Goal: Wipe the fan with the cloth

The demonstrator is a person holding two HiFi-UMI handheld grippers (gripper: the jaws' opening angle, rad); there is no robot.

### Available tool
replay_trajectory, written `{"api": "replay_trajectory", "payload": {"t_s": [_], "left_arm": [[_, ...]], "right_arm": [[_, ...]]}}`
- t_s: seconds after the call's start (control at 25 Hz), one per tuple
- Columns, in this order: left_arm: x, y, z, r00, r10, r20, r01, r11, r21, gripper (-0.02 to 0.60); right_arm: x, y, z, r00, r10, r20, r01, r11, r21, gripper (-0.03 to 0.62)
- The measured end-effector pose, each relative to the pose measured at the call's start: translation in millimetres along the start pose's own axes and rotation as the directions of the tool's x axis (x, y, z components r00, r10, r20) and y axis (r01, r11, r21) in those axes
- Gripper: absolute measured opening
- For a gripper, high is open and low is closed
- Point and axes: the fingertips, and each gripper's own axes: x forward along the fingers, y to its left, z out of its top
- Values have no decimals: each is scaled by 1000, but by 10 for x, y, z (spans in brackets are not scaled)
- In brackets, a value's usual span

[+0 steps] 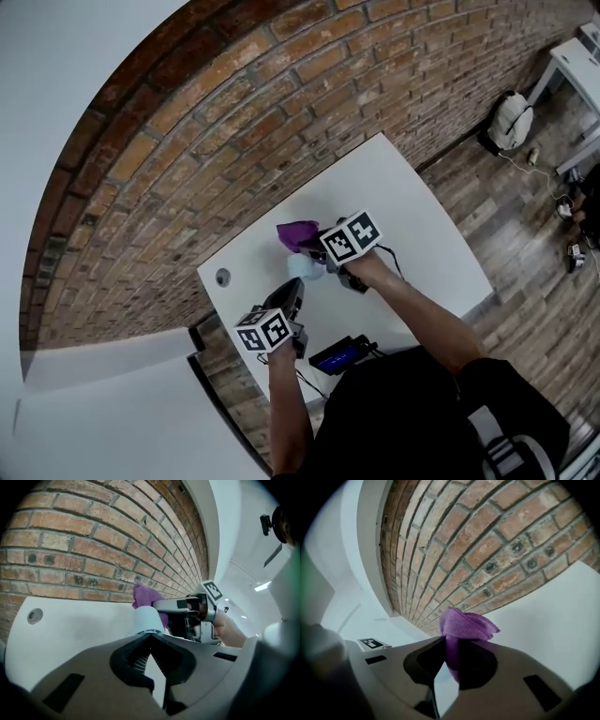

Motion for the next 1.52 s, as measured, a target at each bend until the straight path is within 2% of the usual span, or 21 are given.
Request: {"api": "replay_trajectory", "payload": {"t_s": [0.16, 0.28, 0.36, 0.4, 0.48, 0.56, 0.64, 0.72, 0.8, 0.88, 1.0, 1.08, 1.16, 1.2, 1.28, 1.4, 1.44, 1.52], "left_arm": [[-74, 171, 47, 999, 45, 19, -45, 999, -19, 0], [-98, 217, 107, 999, 39, 30, -39, 999, -18, 0], [-137, 190, 198, 998, 51, 37, -52, 998, 24, 0], [-162, 147, 258, 997, 68, 38, -71, 994, 77, 0], [-176, -1, 352, 995, 97, 19, -99, 968, 230, 0], [-129, -137, 344, 992, 125, -33, -105, 923, 370, 0], [-55, -184, 294, 983, 164, -84, -107, 879, 464, 0], [-10, -199, 276, 976, 196, -98, -120, 852, 510, 0], [4, -203, 274, 972, 214, -96, -132, 839, 528, 0], [7, -188, 285, 972, 216, -96, -134, 839, 527, 0], [18, -181, 289, 969, 228, -100, -141, 832, 537, 0], [15, -192, 271, 963, 247, -105, -148, 815, 560, 0], [11, -197, 267, 962, 252, -106, -149, 808, 570, 0], [9, -198, 268, 963, 249, -107, -147, 811, 566, 0], [6, -202, 270, 965, 238, -107, -141, 821, 554, 0], [8, -202, 280, 966, 235, -103, -143, 825, 547, 0], [8, -202, 279, 966, 238, -102, -145, 824, 548, 0], [7, -197, 275, 964, 246, -103, -151, 821, 550, 0]], "right_arm": [[-219, 76, -296, 996, -6, 84, -7, 988, 157, 61], [-319, 113, -489, 992, -25, 126, -1, 978, 207, 61], [-419, 33, -517, 983, -59, 173, 16, 971, 237, 61], [-481, -22, -490, 976, -76, 206, 21, 967, 255, 61], [-593, -66, -368, 957, -78, 279, -4, 959, 284, 61], [-638, 42, -242, 940, -19, 340, -92, 947, 308, 61], [-596, 221, -164, 924, 72, 377, -209, 919, 335, 61], [-500, 315, -200, 920, 123, 373, -265, 896, 357, 61], [-413, 250, -335, 929, 105, 354, -243, 897, 370, 61], [-336, 76, -485, 937, 54, 346, -194, 903, 384, 61], [-189, -267, -792, 965, -44, 259, -64, 917, 394, 61], [-139, -429, -997, 978, -92, 185, 7, 911, 413, 61], [-209, -475, -1014, 974, -111, 195, 15, 898, 440, 61], [-282, -450, -942, 967, -106, 231, -10, 892, 452, 61], [-459, -292, -685, 941, -49, 335, -115, 884, 453, 61], [-624, 99, -252, 880, 119, 459, -317, 867, 385, 61], [-611, 197, -189, 871, 161, 464, -354, 861, 365, 61], [-484, 261, -237, 883, 189, 429, -357, 864, 355, 61]]}}
